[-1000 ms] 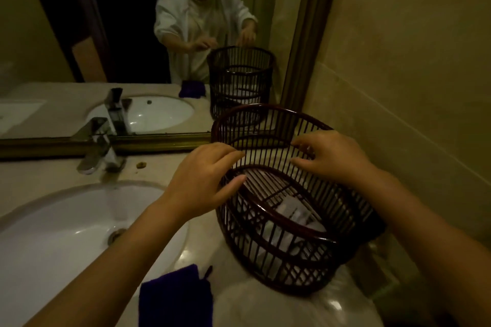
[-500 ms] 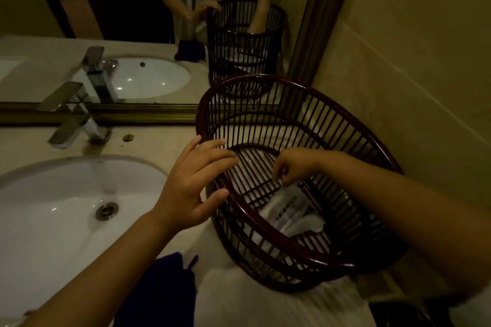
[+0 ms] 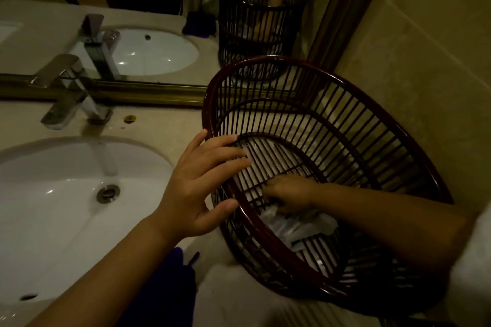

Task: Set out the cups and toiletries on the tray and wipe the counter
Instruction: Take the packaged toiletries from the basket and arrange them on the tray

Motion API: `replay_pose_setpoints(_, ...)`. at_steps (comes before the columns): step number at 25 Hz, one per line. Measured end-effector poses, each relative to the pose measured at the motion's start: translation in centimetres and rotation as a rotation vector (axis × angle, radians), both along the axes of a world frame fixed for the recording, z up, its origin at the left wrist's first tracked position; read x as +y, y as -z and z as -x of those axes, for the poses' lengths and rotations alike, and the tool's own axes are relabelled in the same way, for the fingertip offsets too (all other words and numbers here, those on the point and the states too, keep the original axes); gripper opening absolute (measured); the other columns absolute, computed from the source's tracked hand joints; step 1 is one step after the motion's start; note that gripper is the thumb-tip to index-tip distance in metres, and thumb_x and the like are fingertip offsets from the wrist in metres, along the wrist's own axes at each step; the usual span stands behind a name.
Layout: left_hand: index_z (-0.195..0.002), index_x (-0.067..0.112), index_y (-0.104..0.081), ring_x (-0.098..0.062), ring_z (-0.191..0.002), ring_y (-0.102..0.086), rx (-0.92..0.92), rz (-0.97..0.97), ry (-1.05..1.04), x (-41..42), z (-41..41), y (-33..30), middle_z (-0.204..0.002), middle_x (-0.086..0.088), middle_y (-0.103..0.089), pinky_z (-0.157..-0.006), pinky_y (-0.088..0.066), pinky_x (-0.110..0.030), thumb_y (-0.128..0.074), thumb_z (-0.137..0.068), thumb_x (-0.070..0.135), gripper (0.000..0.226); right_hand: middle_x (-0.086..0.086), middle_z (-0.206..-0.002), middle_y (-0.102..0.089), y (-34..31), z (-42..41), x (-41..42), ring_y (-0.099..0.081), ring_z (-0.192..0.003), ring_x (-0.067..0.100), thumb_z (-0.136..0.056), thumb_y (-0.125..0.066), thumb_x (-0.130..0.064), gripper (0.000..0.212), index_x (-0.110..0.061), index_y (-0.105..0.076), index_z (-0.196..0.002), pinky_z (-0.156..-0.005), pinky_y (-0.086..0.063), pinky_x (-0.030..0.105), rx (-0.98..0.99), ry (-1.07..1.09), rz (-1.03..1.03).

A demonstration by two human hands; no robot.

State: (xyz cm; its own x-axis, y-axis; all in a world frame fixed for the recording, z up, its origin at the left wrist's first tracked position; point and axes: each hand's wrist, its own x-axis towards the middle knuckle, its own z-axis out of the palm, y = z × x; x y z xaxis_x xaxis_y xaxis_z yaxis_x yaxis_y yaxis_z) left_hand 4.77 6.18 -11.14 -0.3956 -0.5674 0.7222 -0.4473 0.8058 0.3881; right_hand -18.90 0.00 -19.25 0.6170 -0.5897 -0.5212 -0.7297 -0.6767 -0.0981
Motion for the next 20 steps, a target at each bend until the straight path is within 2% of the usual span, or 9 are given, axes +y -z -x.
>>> replay_pose_setpoints(3, -0.114, 0.015, -0.057, -0.021, -0.127, -0.045, 0.008, -0.001, 0.003, 0.0, 0.0, 0.2, -0.116, -0.003, -0.059, -0.11, -0.024, -0.051, -0.028, -0.091, 0.053, 0.053, 0.003, -0.1, -0.05, 0.3, 0.3, 0.0, -0.047, -0.091, 0.02, -0.076, -0.067, -0.025, 0.019, -0.019, -0.058, -0.091, -0.068, -0.041, 0.032, 0.018, -0.031, 0.007)
replay_pose_setpoints(5, -0.114, 0.015, -0.056, -0.02, -0.127, -0.044, 0.003, -0.006, 0.008, 0.0, -0.1, 0.2, -0.118, -0.001, -0.057, -0.111, -0.024, -0.051, -0.028, -0.091, 0.053, 0.052, -0.002, -0.088, -0.051, 0.1, 0.3, -0.4, -0.05, -0.084, 0.018, -0.075, -0.065, -0.018, 0.011, -0.023, -0.056, -0.079, -0.067, -0.045, 0.031, -0.005, 0.092, -0.082)
replay_pose_setpoints(8, -0.114, 0.016, -0.056, -0.019, -0.128, -0.044, -0.013, -0.008, 0.005, 0.0, -0.2, 0.1, -0.118, 0.0, -0.056, -0.111, -0.023, -0.05, -0.029, -0.091, 0.053, 0.052, -0.008, -0.075, -0.052, -1.1, 0.3, -1.3, -0.051, -0.072, 0.01, -0.078, -0.062, -0.009, 0.023, -0.028, -0.053, -0.069, -0.061, -0.042, 0.021, -0.041, 0.284, -0.299)
replay_pose_setpoints(11, -0.113, 0.015, -0.058, -0.019, -0.128, -0.044, 0.007, -0.055, 0.011, 0.5, -0.1, -0.3, -0.119, 0.0, -0.06, -0.111, -0.023, -0.05, -0.031, -0.091, 0.052, 0.051, -0.009, -0.076, -0.051, -4.9, 0.6, -2.8, -0.051, -0.073, 0.009, -0.081, -0.064, -0.016, 0.022, -0.03, -0.052, -0.07, -0.059, -0.037, 0.016, -0.098, 0.359, -0.278)
replay_pose_setpoints(13, -0.114, 0.014, -0.06, -0.019, -0.129, -0.044, 0.033, -0.113, 0.027, 1.0, -0.1, -1.0, -0.119, -0.001, -0.061, -0.112, -0.022, -0.05, -0.035, -0.09, 0.05, 0.05, -0.006, -0.08, -0.056, -9.4, 0.9, -4.2, -0.056, -0.077, 0.012, -0.08, -0.066, -0.021, 0.01, -0.025, -0.058, -0.076, -0.06, -0.042, 0.016, -0.333, 0.535, -0.213)
replay_pose_setpoints(16, -0.119, 0.019, -0.056, -0.009, -0.126, -0.047, 0.135, -0.284, -0.002, 1.7, 0.0, -2.5, -0.123, 0.009, -0.059, -0.113, -0.028, -0.039, -0.042, -0.087, 0.05, 0.046, -0.007, -0.082, -0.066, -16.6, 0.9, -3.5, -0.064, -0.076, 0.008, -0.072, -0.07, -0.021, 0.006, -0.025, -0.066, -0.073, -0.059, -0.051, 0.017, -0.805, 0.768, -0.341)
replay_pose_setpoints(18, -0.117, 0.031, -0.057, 0.001, -0.115, -0.054, 0.36, -0.493, -0.089, 1.8, 0.4, -4.1, -0.117, 0.019, -0.064, -0.1, -0.043, -0.026, -0.051, -0.08, 0.054, 0.044, -0.014, -0.076, -0.07, -19.3, -0.1, -1.7, -0.067, -0.076, 0.004, -0.064, -0.071, -0.023, 0.007, -0.027, -0.067, -0.065, -0.059, -0.053, 0.017, -1.065, 0.718, -0.478)
replay_pose_setpoints(20, -0.111, 0.033, -0.061, 0.003, -0.103, -0.061, 0.604, -0.673, -0.1, 1.3, 0.6, -5.7, -0.107, 0.018, -0.069, -0.082, -0.049, -0.013, -0.061, -0.071, 0.056, 0.046, -0.014, -0.076, -0.071, -20.6, -2.1, 0.4, -0.069, -0.08, 0.007, -0.06, -0.072, -0.025, 0.007, -0.028, -0.067, -0.064, -0.06, -0.055, 0.019, -1.162, 0.644, -0.504)
